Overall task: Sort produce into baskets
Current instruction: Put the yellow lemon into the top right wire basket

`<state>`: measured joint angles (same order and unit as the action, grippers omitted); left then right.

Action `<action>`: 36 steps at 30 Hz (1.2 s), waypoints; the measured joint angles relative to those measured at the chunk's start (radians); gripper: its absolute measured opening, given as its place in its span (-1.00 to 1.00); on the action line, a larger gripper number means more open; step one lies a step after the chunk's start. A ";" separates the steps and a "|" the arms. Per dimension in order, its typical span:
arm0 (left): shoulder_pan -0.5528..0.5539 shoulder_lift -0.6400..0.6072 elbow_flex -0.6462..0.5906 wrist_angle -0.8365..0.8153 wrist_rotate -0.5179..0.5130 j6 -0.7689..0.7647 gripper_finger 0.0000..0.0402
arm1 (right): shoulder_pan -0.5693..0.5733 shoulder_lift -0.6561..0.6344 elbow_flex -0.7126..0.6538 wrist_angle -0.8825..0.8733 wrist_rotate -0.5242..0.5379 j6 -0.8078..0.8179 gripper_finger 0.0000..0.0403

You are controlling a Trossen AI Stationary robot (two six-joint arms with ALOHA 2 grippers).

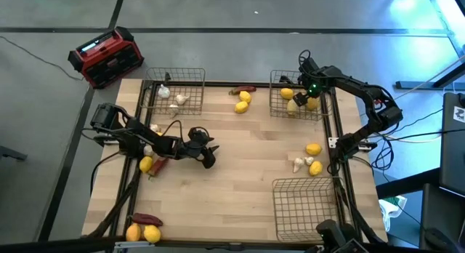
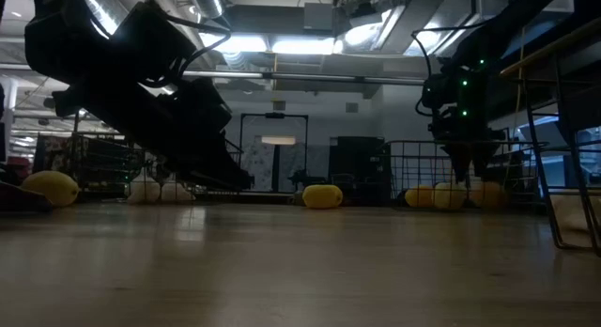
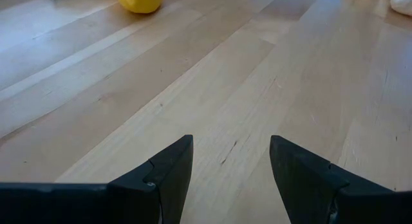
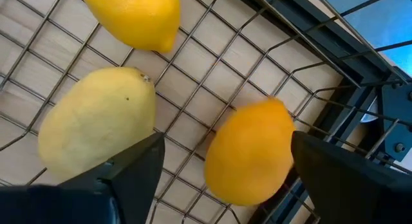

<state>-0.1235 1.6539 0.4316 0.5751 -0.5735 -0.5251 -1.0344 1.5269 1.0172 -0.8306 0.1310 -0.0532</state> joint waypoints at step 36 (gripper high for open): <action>0.000 0.000 0.000 0.000 0.000 -0.001 0.00 | 0.335 -0.156 0.182 0.071 -0.196 0.023 0.39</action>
<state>-0.1236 1.6539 0.4316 0.5755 -0.5735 -0.5259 -0.6991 1.3709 1.1995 -0.7600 -0.0647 -0.0303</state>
